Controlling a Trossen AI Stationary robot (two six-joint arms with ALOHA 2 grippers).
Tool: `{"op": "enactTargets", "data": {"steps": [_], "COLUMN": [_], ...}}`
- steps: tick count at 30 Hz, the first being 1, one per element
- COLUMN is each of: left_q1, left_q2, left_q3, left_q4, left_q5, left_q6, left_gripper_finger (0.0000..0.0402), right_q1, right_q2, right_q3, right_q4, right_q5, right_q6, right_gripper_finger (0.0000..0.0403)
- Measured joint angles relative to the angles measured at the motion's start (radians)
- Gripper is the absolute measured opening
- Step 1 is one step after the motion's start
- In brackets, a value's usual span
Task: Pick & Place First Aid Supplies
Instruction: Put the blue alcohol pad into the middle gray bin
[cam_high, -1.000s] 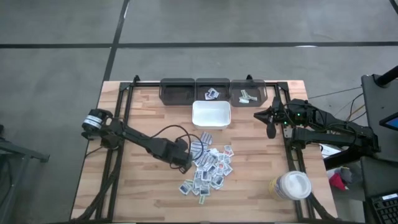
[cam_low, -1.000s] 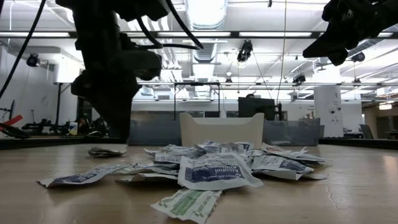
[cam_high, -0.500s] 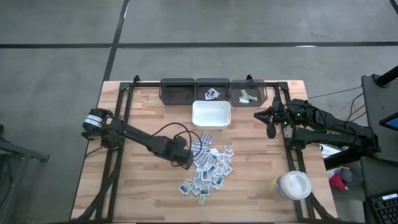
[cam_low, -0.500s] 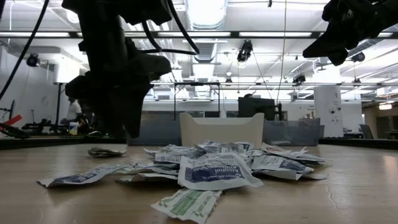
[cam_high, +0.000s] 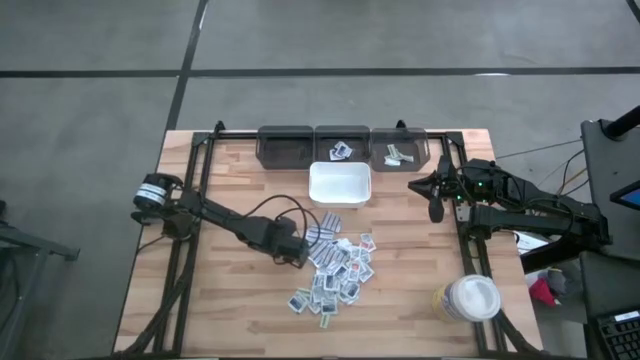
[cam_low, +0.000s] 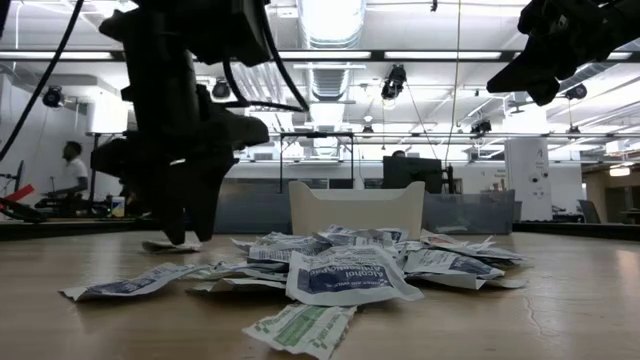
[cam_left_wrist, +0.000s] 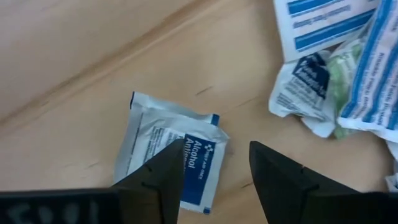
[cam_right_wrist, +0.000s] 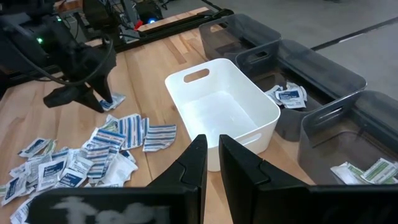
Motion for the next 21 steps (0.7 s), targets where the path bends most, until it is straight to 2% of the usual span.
{"op": "enactTargets", "data": {"steps": [8,21], "left_q1": [0.000,0.000], "left_q2": [0.015,0.128], "left_q3": [-0.037,-0.036], "left_q4": [0.042,0.052], "left_q5": [0.026,0.060], "left_q6": [-0.007,0.000], "left_gripper_finger": [0.0169,0.0081], "right_q1": [0.000,0.000], "right_q2": [0.000,0.000], "right_q3": [0.000,0.000], "right_q4": [0.000,0.000], "right_q5": [0.000,0.000], "right_q6": [0.000,0.000], "right_gripper_finger": [0.0038,0.0038]}}
